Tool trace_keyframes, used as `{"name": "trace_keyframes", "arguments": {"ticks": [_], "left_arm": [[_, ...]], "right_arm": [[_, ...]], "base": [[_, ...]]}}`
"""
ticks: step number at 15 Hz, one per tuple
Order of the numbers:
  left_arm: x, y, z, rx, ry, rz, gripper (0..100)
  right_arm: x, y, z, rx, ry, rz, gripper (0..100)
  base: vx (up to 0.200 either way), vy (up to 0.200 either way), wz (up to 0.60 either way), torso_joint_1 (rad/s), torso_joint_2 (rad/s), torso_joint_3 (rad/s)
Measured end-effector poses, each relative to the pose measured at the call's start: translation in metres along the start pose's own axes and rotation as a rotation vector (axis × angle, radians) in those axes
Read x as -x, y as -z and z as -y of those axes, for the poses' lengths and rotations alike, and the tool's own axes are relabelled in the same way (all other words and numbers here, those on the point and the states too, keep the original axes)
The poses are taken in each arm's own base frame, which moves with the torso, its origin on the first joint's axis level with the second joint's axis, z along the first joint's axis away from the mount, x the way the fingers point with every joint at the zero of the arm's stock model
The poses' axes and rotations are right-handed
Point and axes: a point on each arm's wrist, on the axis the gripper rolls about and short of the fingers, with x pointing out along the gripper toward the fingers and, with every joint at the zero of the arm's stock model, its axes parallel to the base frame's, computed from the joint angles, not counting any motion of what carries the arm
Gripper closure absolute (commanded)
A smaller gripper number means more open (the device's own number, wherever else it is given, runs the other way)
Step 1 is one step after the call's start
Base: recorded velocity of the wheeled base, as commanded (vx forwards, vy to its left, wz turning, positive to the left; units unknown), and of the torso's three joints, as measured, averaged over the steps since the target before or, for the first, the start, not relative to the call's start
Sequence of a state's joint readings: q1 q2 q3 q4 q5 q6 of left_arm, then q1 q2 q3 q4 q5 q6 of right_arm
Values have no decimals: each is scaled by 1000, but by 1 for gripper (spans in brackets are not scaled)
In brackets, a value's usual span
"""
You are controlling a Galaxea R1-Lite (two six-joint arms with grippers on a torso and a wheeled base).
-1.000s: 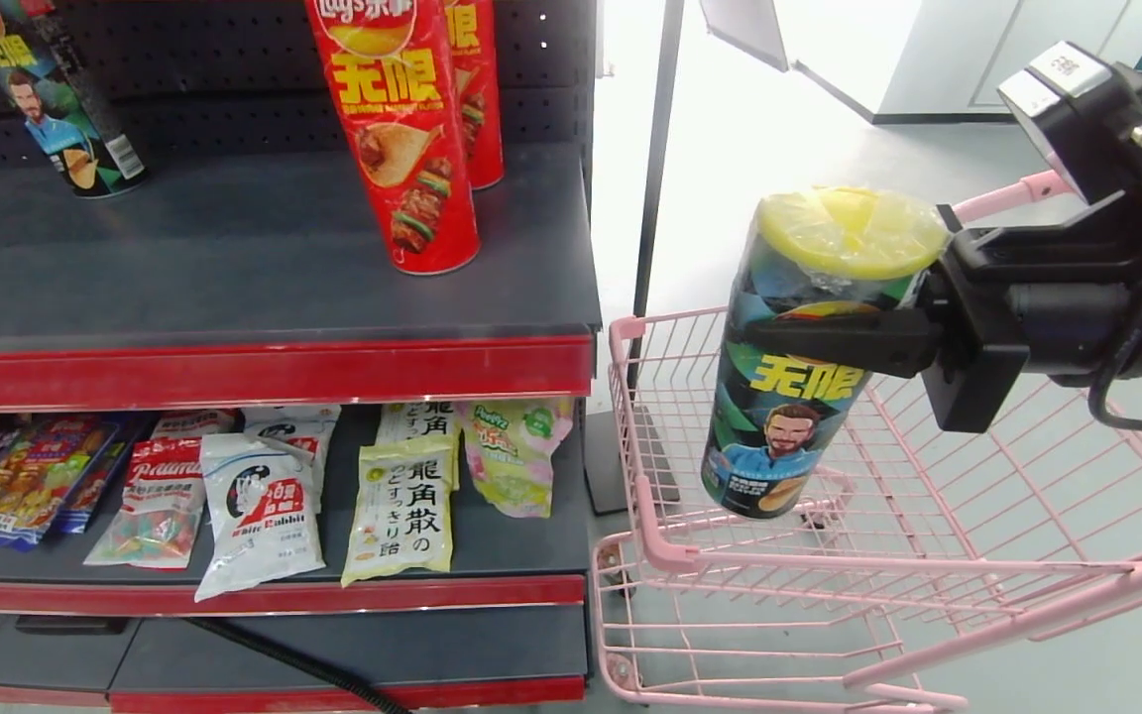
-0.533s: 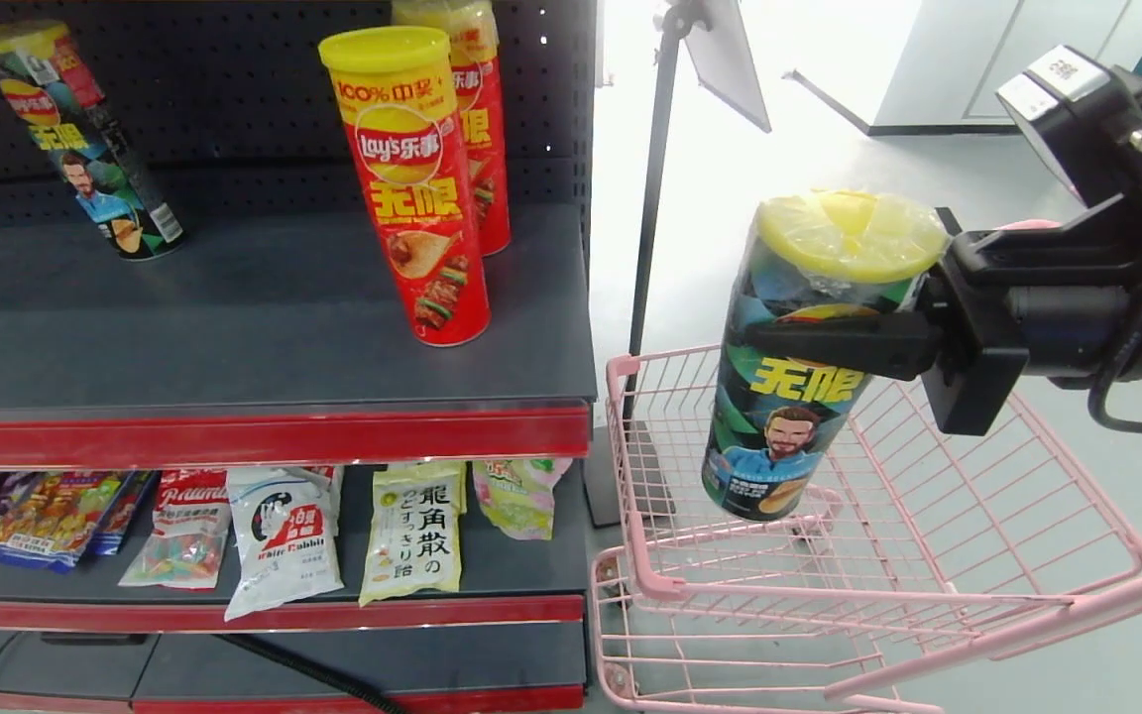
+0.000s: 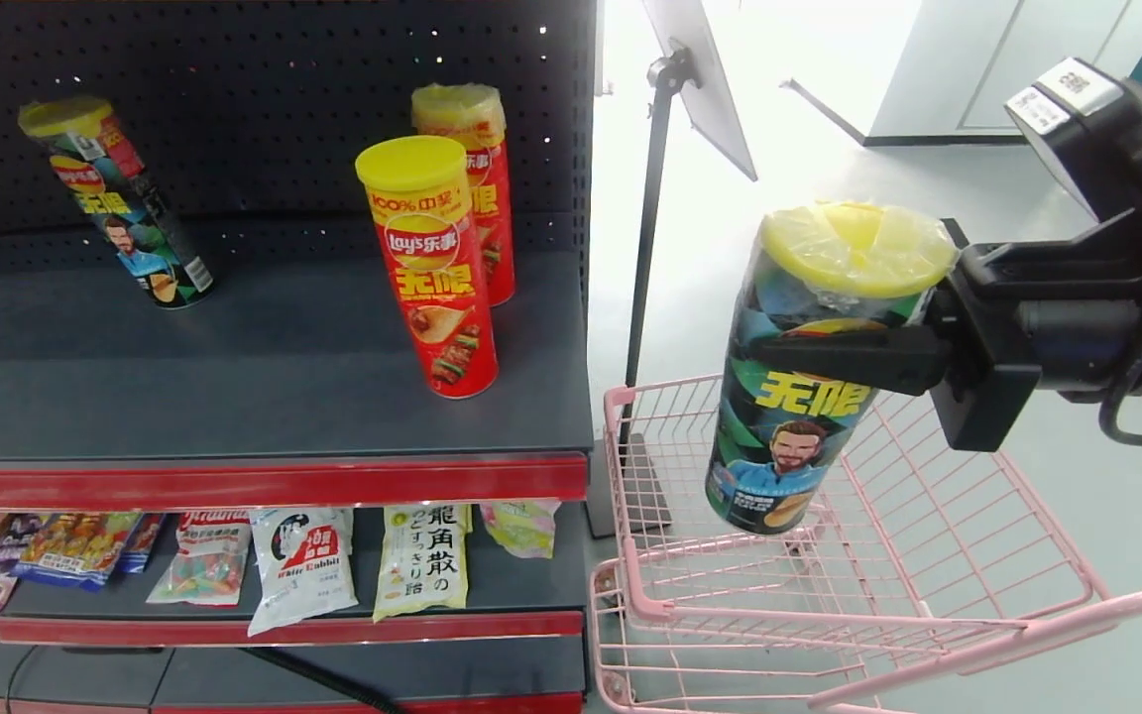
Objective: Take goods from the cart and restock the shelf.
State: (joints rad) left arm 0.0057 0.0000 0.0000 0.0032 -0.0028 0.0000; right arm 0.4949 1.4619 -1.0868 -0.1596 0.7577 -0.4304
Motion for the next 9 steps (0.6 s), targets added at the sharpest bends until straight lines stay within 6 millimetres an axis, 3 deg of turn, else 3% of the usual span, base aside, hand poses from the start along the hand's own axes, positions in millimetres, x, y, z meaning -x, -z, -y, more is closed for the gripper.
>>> {"name": "trace_keyframes", "arguments": {"ticks": [3, 9], "left_arm": [[0, 0, 0, 0, 1, 0, 0], [0, 0, 0, 0, 0, 0, 0]], "right_arm": [[-4, -6, -10, -2, -40, 19, 100], [-12, 1, -40, -24, -150, 9, 100]], "base": [[0, 0, 0, 20, -66, -32], [0, 0, 0, 0, 0, 0]]}}
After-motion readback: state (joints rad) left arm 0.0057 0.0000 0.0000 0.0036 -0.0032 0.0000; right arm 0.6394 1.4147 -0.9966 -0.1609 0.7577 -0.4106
